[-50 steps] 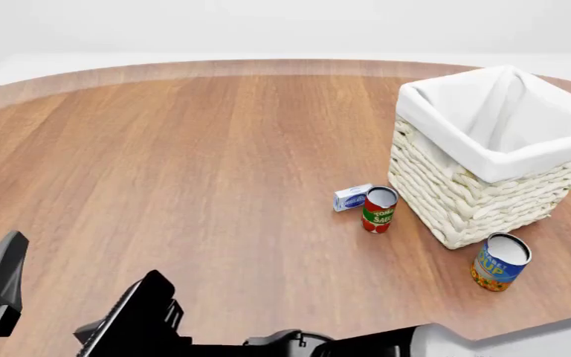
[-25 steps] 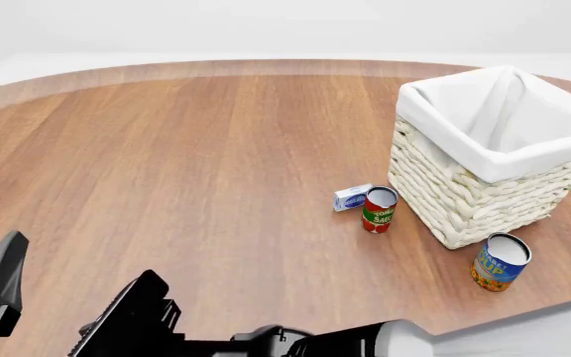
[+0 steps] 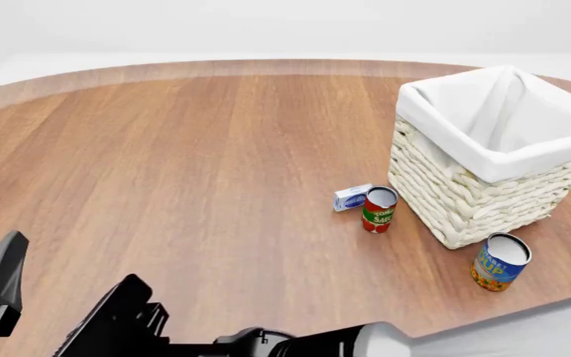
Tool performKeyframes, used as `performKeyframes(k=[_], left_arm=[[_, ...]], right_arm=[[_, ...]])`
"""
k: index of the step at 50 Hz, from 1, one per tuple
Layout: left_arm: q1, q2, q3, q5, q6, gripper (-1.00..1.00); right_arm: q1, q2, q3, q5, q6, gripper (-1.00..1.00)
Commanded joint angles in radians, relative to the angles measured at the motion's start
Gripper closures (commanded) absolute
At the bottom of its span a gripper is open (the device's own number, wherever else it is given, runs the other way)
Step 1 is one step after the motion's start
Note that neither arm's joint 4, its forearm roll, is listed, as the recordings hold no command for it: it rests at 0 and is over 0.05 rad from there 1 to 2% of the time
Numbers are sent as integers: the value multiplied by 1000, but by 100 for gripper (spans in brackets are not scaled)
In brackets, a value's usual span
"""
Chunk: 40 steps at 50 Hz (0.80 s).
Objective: Pick up the ketchup, and put it in the basket.
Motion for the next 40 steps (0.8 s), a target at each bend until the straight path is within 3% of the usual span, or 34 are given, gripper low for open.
performKeyframes(k=[1,40], left_arm=[[0,0,0,0,0,-100],[0,0,0,0,0,-100]], right_arm=[[7,2,-12,9,-1,-100],[44,19,-50,32,1,-100]])
